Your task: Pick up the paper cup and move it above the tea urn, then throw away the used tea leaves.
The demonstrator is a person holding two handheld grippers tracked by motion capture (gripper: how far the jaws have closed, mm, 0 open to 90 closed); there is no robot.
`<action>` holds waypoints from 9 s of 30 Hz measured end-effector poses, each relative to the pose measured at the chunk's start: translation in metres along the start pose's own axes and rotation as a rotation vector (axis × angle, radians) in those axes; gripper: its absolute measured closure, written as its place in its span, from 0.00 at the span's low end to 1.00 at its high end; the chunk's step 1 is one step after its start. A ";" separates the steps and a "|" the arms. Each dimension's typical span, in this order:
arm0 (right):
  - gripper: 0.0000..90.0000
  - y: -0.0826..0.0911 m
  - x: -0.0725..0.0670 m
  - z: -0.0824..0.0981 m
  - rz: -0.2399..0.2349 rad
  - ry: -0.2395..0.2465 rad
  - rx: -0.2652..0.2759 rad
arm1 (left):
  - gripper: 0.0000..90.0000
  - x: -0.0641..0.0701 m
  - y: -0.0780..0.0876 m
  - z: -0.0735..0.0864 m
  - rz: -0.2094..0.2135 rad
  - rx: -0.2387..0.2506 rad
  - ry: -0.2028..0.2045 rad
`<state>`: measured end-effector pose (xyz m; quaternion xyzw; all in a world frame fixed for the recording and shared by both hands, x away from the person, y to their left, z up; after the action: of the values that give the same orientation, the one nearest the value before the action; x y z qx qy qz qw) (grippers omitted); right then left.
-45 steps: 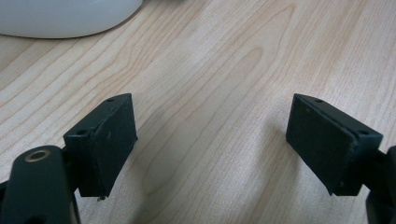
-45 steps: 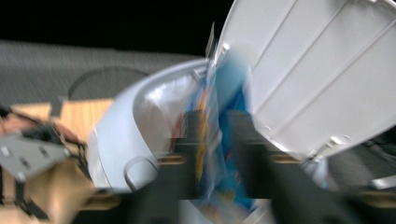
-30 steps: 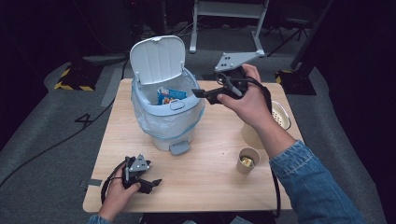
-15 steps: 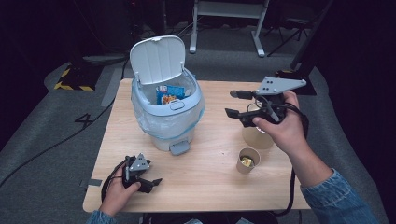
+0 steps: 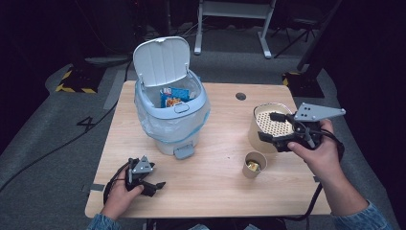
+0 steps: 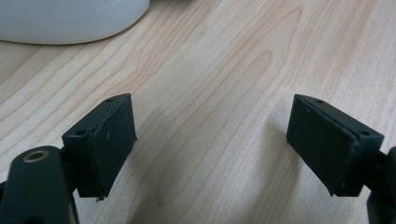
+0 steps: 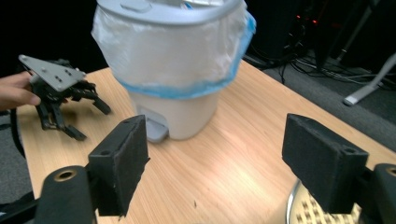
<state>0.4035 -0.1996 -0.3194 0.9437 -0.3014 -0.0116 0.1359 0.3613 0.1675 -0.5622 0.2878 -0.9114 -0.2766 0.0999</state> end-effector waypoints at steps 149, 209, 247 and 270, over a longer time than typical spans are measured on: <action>0.35 0.018 0.183 0.071 0.222 0.050 -0.127 | 0.18 -0.002 -0.001 0.000 -0.008 0.001 0.004; 0.35 -0.011 0.167 0.048 0.382 1.460 -0.656 | 0.18 -0.004 -0.002 -0.002 -0.012 -0.001 0.005; 0.35 -0.023 0.139 0.033 0.400 2.298 -0.994 | 0.18 -0.004 -0.003 -0.002 -0.012 -0.001 0.005; 0.34 -0.005 0.162 0.039 0.408 1.386 -0.646 | 0.18 -0.004 -0.003 -0.002 -0.011 -0.001 0.006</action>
<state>0.5351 -0.2985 -0.3485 0.5757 -0.2969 0.5171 0.5596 0.3665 0.1674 -0.5623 0.2937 -0.9093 -0.2769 0.1013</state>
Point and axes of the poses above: each handheld gripper's, and its own axes: y roughly backward along the jaws, z roughly out of its underside, x roughly to its right, the point moved 8 cm from there along -y, roughly forward along the jaws, and after that the axes turned 12 degrees about x, right-handed, at the moved point
